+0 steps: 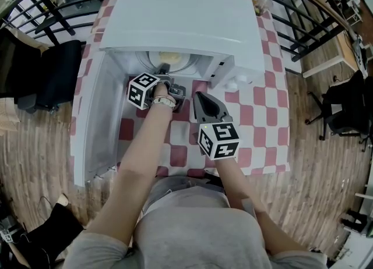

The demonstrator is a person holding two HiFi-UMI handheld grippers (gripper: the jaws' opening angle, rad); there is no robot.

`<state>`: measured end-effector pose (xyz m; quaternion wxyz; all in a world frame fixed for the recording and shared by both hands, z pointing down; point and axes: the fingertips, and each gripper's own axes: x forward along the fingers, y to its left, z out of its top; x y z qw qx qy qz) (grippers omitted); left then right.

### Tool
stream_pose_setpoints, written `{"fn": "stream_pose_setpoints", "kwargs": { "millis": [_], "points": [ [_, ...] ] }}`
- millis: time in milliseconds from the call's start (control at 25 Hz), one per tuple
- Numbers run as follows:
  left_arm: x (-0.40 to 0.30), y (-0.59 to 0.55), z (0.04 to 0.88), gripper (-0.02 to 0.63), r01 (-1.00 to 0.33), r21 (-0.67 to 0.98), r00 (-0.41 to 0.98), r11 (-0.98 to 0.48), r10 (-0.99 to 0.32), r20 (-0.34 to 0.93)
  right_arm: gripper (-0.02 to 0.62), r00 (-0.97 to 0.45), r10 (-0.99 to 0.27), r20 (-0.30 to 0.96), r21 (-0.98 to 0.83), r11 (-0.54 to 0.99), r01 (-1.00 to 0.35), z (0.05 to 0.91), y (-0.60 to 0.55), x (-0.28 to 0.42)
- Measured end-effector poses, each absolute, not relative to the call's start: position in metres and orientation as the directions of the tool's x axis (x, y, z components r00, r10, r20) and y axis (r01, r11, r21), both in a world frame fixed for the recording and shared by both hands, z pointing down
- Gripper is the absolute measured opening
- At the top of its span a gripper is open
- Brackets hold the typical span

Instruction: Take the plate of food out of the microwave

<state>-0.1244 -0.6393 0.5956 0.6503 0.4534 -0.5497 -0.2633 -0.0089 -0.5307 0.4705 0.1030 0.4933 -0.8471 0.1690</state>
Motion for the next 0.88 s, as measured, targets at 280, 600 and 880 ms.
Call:
{"fn": "stream_pose_setpoints", "kwargs": {
  "millis": [280, 600, 880],
  "points": [
    [-0.125, -0.629, 0.592, 0.209, -0.153, 0.871, 0.268, 0.467, -0.828, 0.492, 0.027, -0.502, -0.797, 0.337, -0.18, 0.469, -0.865, 0.468, -0.529, -0.012],
    [-0.124, -0.624, 0.584, 0.119, -0.177, 0.867, 0.272, 0.466, -0.823, 0.498, 0.026, -0.51, -0.794, 0.332, -0.176, 0.479, -0.86, 0.466, -0.527, -0.014],
    [-0.125, -0.622, 0.581, 0.088, -0.161, 0.865, 0.279, 0.475, -0.819, 0.502, 0.028, -0.504, -0.797, 0.333, -0.173, 0.474, -0.864, 0.466, -0.524, -0.01]
  ]
}}
